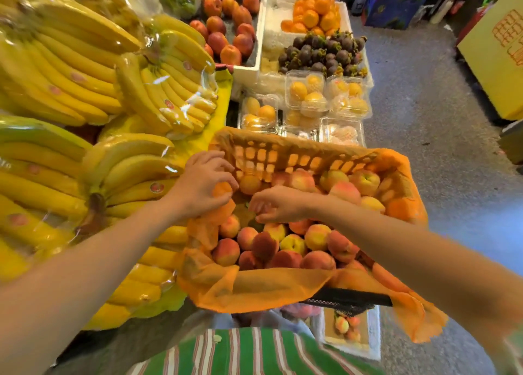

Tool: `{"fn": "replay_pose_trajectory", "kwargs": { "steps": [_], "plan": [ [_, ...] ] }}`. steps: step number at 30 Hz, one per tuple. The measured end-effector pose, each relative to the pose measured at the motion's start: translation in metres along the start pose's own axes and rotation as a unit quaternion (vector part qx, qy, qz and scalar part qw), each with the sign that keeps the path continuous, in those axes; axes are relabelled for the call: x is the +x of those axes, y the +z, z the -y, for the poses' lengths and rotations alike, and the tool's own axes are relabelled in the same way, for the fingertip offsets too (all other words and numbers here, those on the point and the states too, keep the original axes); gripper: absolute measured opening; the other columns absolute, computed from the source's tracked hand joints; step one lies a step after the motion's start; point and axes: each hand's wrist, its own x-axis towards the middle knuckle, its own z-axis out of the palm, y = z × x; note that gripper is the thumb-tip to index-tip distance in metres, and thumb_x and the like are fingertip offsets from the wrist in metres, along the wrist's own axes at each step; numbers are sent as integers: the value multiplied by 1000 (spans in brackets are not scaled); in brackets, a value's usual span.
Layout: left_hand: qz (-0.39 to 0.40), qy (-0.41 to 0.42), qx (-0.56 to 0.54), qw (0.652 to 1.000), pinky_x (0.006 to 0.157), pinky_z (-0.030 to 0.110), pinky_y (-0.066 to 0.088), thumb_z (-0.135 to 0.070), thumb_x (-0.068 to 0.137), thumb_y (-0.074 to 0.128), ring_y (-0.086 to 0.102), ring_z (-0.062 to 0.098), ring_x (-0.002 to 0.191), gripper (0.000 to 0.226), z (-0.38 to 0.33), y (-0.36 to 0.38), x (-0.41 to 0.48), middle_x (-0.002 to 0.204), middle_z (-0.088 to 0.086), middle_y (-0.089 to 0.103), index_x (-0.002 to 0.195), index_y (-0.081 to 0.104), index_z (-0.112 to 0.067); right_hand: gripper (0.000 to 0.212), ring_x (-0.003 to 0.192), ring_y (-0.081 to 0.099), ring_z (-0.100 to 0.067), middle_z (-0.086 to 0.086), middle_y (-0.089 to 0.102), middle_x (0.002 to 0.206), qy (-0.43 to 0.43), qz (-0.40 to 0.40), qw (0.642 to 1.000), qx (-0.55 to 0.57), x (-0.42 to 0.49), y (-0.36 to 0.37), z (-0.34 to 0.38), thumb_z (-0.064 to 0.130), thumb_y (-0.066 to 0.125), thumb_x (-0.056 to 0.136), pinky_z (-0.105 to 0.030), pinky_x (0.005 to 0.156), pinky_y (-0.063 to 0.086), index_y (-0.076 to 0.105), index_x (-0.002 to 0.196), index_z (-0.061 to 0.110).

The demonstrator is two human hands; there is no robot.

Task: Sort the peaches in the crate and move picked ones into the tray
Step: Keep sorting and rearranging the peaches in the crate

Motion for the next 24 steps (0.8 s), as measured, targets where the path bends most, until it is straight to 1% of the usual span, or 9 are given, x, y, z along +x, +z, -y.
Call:
{"fn": "replay_pose_trajectory", "kwargs": {
  "steps": [2, 5, 7, 9, 12, 16, 18, 21, 24],
  "plan": [
    [16, 9, -22, 1000, 106, 50, 27, -52, 72, 50, 33, 28, 138, 43, 12, 6, -13, 137, 3, 53, 103, 72, -31, 35, 104, 59, -23, -4, 62, 116, 1, 43, 997, -56, 20, 17, 1, 36, 57, 93, -37, 81, 51, 54, 121, 16],
    [16, 12, -69, 997, 110, 49, 24, -51, 78, 52, 17, 19, 147, 44, 21, 11, -21, 151, 0, 37, 113, 67, -32, 37, 104, 58, -28, -7, 62, 117, 13, 94, 989, -117, 44, 38, -1, 38, 53, 94, -35, 73, 43, 52, 123, 17],
    [9, 15, -91, 996, 112, 48, 22, -49, 80, 52, 12, 17, 148, 41, 23, 12, -23, 153, -2, 34, 114, 66, -31, 42, 104, 58, -31, -10, 60, 117, 20, 120, 983, -136, 57, 47, -2, 41, 55, 92, -36, 74, 44, 53, 123, 13],
    [4, 21, -104, 994, 113, 48, 23, -47, 82, 54, 12, 16, 148, 38, 25, 13, -23, 153, -3, 34, 113, 66, -30, 54, 104, 58, -32, -11, 58, 119, 32, 134, 977, -161, 67, 53, -1, 50, 56, 89, -38, 76, 45, 49, 126, 12],
    [-3, 20, -117, 993, 114, 48, 23, -42, 82, 57, 12, 15, 148, 34, 29, 16, -21, 152, -4, 36, 112, 67, -29, 62, 105, 59, -33, -13, 59, 119, 66, 122, 974, -179, 78, 58, 2, 52, 60, 85, -36, 71, 43, 45, 126, 8],
    [-6, 17, -132, 991, 113, 43, 20, -40, 81, 58, 11, 14, 147, 34, 30, 18, -20, 151, -5, 37, 111, 67, -29, 59, 103, 62, -31, -10, 64, 112, 100, 131, 964, -209, 86, 67, 6, 55, 68, 78, -37, 74, 51, 59, 114, 9],
    [-8, 19, -137, 990, 113, 44, 21, -40, 81, 58, 11, 14, 147, 33, 31, 17, -20, 151, -5, 37, 111, 67, -28, 57, 101, 63, -31, -10, 65, 109, 108, 122, 963, -214, 87, 69, 6, 54, 72, 75, -36, 74, 52, 61, 109, 9],
    [-11, 22, -147, 989, 113, 46, 23, -40, 81, 57, 13, 15, 147, 33, 32, 17, -20, 150, -5, 38, 109, 68, -27, 50, 94, 64, -30, -9, 66, 102, 104, 95, 966, -218, 88, 69, 5, 50, 73, 73, -33, 67, 50, 63, 100, 10],
    [-16, 27, -154, 988, 113, 44, 23, -40, 81, 57, 14, 15, 147, 33, 32, 16, -20, 149, -5, 39, 108, 69, -27, 40, 81, 62, -28, -8, 63, 88, 102, 76, 970, -206, 84, 63, 5, 48, 72, 72, -31, 59, 43, 62, 90, 13]
  ]
}}
